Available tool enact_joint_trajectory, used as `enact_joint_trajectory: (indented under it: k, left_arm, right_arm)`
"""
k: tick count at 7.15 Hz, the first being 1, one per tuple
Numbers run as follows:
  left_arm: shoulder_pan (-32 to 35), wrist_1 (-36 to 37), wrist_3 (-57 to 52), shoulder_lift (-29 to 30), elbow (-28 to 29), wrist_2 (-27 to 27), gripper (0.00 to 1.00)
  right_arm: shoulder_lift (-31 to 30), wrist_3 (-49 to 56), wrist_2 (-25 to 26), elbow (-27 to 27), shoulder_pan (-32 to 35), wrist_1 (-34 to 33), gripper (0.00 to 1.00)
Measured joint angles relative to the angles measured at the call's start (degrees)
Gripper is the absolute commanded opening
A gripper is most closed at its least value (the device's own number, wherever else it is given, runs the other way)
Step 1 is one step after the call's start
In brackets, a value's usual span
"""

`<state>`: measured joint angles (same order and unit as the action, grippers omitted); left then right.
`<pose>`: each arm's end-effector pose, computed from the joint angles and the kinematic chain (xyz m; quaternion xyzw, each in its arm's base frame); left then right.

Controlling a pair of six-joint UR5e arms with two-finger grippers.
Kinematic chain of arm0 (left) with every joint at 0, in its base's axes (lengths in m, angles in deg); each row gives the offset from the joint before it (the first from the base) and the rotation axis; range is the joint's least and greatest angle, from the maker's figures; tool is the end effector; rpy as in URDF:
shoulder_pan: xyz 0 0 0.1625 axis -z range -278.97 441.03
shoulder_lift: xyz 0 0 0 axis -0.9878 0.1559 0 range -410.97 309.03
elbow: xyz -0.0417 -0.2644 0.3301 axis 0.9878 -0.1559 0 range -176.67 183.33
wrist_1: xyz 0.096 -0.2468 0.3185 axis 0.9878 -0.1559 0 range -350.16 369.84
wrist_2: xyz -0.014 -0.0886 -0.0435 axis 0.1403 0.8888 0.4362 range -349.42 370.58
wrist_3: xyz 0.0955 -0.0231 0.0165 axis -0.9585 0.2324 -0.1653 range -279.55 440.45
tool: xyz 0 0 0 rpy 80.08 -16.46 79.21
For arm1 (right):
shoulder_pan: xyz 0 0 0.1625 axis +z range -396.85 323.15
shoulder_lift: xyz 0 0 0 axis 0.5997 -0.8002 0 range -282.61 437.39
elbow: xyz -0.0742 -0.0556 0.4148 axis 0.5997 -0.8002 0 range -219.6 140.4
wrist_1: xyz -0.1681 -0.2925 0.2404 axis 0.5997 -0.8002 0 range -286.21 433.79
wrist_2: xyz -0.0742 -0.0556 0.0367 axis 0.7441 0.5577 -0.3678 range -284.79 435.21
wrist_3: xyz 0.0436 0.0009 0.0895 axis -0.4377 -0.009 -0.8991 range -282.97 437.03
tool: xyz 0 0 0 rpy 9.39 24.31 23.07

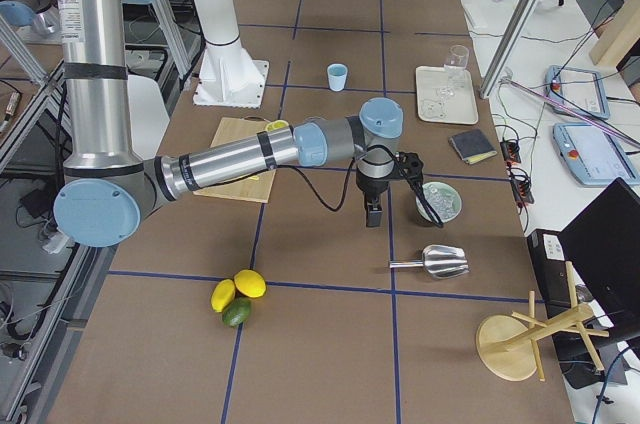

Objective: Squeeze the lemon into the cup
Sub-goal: 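Lift the steel muddler upright with the left gripper, then bring the muddler over the blue cup and insert it with the left gripper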

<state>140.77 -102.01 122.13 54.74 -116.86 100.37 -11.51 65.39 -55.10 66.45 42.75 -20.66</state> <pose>0.1455 -0.5147 0.2355 0.4520 0.3261 -0.0837 0.8260 -0.0220 -0.5011 0.5240 0.0364 -0.3560 -0.0281 0.9334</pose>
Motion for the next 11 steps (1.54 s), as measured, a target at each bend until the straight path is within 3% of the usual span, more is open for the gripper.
enact_joint_trajectory:
  k: [5, 8, 11]
  left_arm:
    - [-1.9, -6.2, -0.2, 5.5, 4.3, -0.4, 0.00]
    - [-6.4, -8.9, 0.1, 6.9, 4.1, -0.6, 0.00]
    - [-10.1, -18.1, 3.4, 6.9, 5.0, -1.0, 0.00]
  right_arm:
    - [0.0, 0.2, -3.5, 0.0, 3.6, 0.7, 1.00]
    - [-2.0, 0.8, -1.9, -0.7, 4.2, 0.8, 1.00]
    - [-3.6, 4.3, -1.8, -4.7, 8.1, 0.7, 1.00]
